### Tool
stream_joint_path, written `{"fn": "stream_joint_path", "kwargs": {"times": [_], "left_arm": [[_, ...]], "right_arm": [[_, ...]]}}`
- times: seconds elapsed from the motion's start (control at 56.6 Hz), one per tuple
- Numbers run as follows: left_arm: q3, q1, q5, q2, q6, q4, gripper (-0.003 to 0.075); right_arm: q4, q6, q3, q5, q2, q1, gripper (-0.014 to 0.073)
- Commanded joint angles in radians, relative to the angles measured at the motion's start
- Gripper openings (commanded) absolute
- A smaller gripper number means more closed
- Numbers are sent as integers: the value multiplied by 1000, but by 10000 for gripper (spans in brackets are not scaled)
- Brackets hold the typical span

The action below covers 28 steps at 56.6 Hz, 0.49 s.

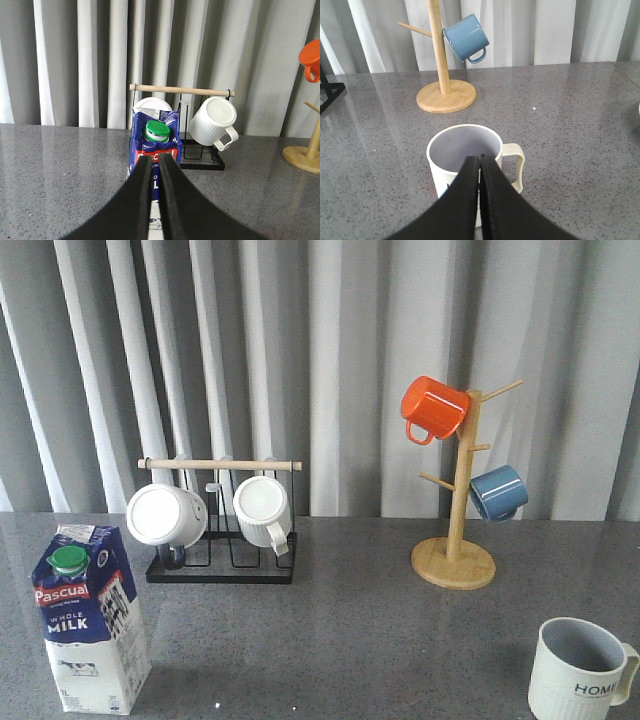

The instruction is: Place milk next to cup

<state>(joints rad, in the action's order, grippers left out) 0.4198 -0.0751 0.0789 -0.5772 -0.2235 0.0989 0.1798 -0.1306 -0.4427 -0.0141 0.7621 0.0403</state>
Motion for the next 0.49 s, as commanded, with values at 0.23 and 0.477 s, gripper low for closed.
{"fn": "stream_joint_path", "kwargs": {"times": [0.23, 0.477], "left_arm": [[33, -6, 38, -7, 10, 0, 490], [33, -6, 33, -7, 10, 0, 614]], "right_arm": [[2, -152, -37, 60, -20, 0, 285], [2, -151, -37, 125, -18, 0, 511]]}}
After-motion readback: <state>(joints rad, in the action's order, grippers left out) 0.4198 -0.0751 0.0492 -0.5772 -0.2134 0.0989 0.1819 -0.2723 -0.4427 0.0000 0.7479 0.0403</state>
